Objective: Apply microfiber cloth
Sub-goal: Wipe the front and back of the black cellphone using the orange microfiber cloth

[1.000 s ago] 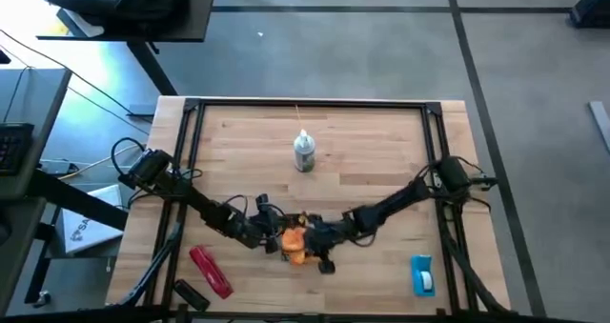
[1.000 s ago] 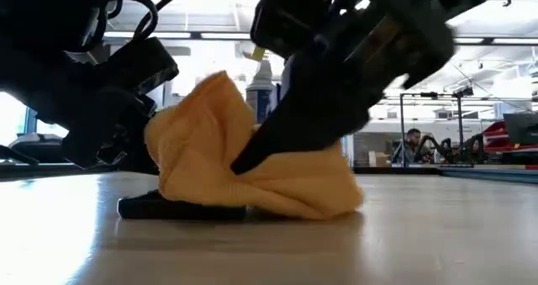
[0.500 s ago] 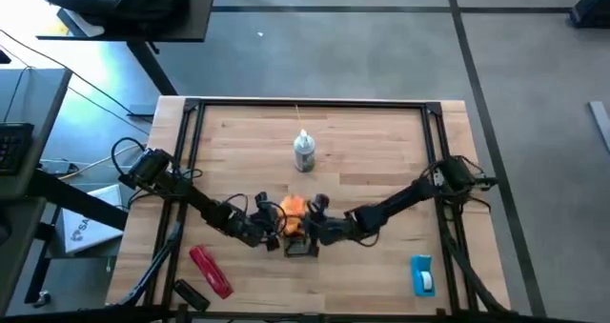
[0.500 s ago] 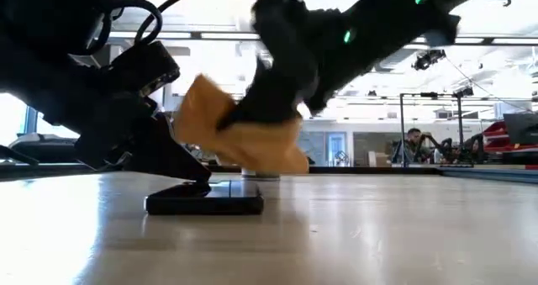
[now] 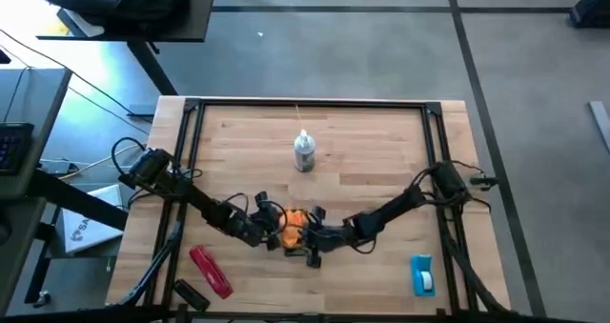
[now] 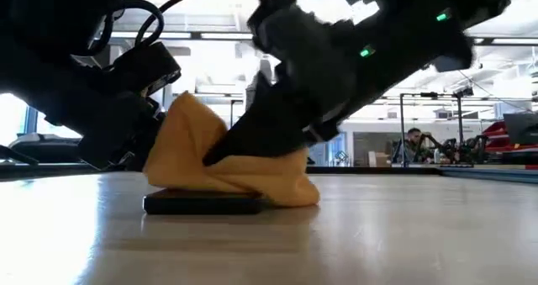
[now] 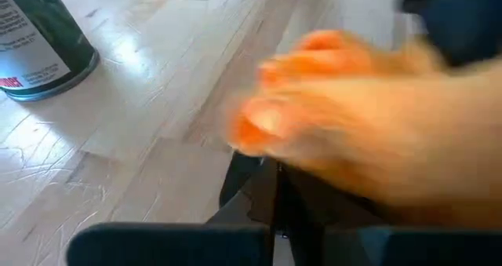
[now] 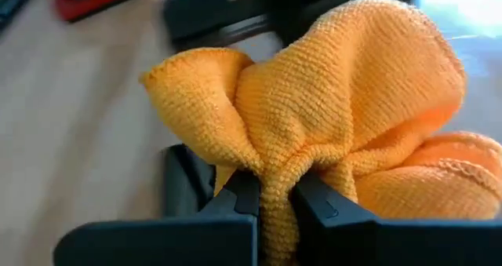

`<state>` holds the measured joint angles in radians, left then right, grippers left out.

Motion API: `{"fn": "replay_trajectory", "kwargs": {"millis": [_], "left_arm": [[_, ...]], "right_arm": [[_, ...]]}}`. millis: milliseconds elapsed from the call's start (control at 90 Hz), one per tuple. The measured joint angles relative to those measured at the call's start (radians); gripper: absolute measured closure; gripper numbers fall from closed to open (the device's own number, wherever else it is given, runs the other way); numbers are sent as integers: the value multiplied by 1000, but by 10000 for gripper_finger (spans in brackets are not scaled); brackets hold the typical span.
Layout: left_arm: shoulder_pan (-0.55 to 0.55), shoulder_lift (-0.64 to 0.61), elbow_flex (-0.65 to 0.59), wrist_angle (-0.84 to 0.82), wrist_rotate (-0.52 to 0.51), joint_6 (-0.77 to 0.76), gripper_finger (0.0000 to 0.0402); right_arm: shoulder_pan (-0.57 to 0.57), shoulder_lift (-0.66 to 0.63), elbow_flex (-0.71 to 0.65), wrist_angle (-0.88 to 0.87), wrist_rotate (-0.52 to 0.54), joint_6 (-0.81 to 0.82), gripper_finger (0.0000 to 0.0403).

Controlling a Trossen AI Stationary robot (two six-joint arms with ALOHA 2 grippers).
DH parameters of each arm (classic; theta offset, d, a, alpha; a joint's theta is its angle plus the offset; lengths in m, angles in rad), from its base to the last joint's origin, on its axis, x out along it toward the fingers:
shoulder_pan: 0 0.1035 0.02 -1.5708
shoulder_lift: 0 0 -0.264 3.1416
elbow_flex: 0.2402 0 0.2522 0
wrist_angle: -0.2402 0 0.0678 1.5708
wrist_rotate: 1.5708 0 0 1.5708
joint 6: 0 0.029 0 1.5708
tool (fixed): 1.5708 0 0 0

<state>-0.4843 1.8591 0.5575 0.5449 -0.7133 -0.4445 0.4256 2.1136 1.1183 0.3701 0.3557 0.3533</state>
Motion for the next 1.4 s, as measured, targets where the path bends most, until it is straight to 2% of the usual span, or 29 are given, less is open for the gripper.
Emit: {"fn": "replay_trajectory", "kwargs": {"millis": [133, 311, 389, 489, 622, 689, 789, 856, 967, 1033, 1078, 1133, 1300, 1400], "left_arm": [[1, 0, 0, -3, -17, -8, 402], [1, 0, 0, -3, -21, -8, 402], [1, 0, 0, -3, -25, -7, 402], [1, 0, 0, -3, -25, -7, 402], [0, 0, 0, -3, -19, 4, 402], [0, 0, 0, -2, -15, 9, 402], [0, -1, 0, -2, -10, 9, 402], [0, -1, 0, -2, -9, 9, 402], [0, -1, 0, -1, -10, 10, 402], [0, -1, 0, -1, -10, 12, 402], [0, 0, 0, 3, -10, 21, 402], [0, 0, 0, 5, -8, 28, 402], [0, 0, 0, 10, -4, 21, 402], [-1, 0, 1, 9, 4, 3, 402]], "right_arm": [[37, 0, 0, 1, -3, 24, 400], [73, 2, 0, 23, -125, 61, 400], [71, -14, -1, 33, -129, 51, 400], [48, -75, 0, -7, -55, -25, 400], [1, -120, 0, -224, 119, -142, 400], [-25, -120, -12, -286, 131, -160, 400], [-51, -118, -51, -182, 18, -145, 400], [-52, -115, -84, -101, 5, -129, 400], [-63, -114, -105, -24, 85, -149, 400], [-89, -114, -106, -30, 166, -149, 400], [-108, -107, -106, -31, 178, -147, 400], [-130, -97, -107, -36, 148, -145, 400], [-143, -61, -104, -9, -40, -129, 400], [-100, -50, -102, 1, -70, -113, 400]]}}
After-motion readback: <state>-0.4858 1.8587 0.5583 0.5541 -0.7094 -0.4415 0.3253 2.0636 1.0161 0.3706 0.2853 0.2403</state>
